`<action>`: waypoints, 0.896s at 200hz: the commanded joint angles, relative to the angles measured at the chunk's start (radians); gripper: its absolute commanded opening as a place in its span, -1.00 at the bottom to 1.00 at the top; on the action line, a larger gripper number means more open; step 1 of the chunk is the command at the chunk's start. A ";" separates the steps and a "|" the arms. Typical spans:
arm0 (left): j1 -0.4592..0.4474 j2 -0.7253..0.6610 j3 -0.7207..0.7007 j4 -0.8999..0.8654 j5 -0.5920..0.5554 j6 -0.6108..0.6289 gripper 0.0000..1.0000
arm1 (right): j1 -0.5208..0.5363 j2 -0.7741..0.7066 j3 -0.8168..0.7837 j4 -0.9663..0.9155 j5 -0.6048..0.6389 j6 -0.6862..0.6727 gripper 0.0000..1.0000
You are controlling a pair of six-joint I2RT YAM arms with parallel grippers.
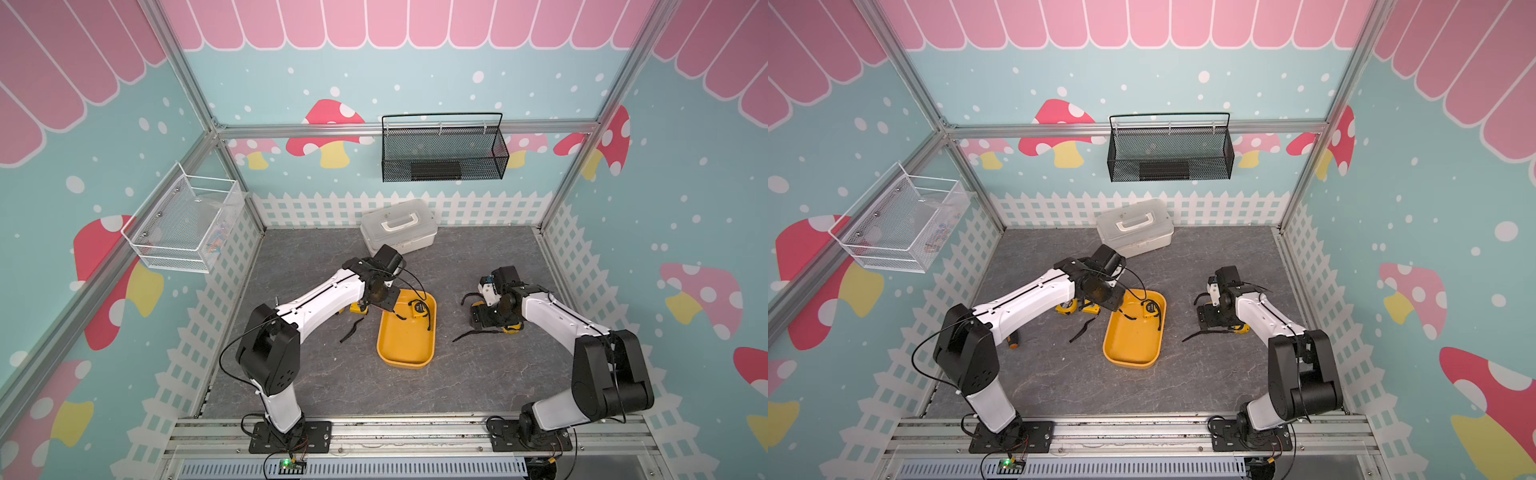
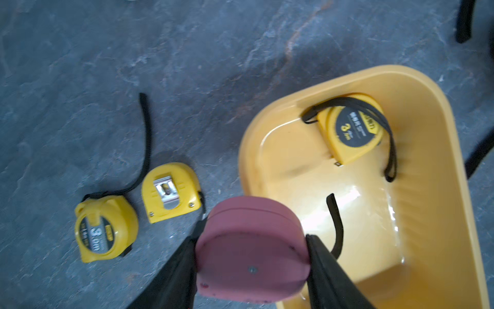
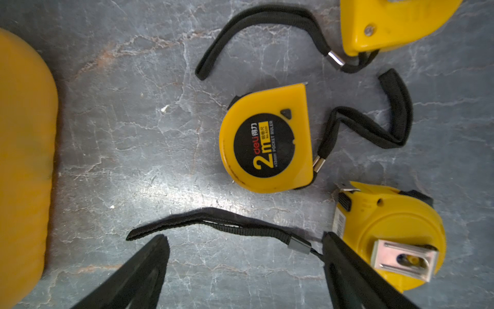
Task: Take the tape measure out of the storage box
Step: Place the tape measure at the center of the board.
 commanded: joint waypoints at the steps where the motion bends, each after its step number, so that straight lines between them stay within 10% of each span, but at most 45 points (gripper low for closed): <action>1: 0.064 -0.073 -0.025 0.004 0.006 0.018 0.15 | -0.001 -0.006 -0.008 -0.003 -0.006 -0.007 0.80; 106: 0.401 -0.131 -0.189 0.025 0.037 0.027 0.16 | -0.001 0.011 0.000 0.009 -0.015 -0.018 0.80; 179: 0.481 -0.070 -0.234 0.036 0.055 0.011 0.16 | -0.002 0.035 0.004 0.023 -0.018 -0.027 0.80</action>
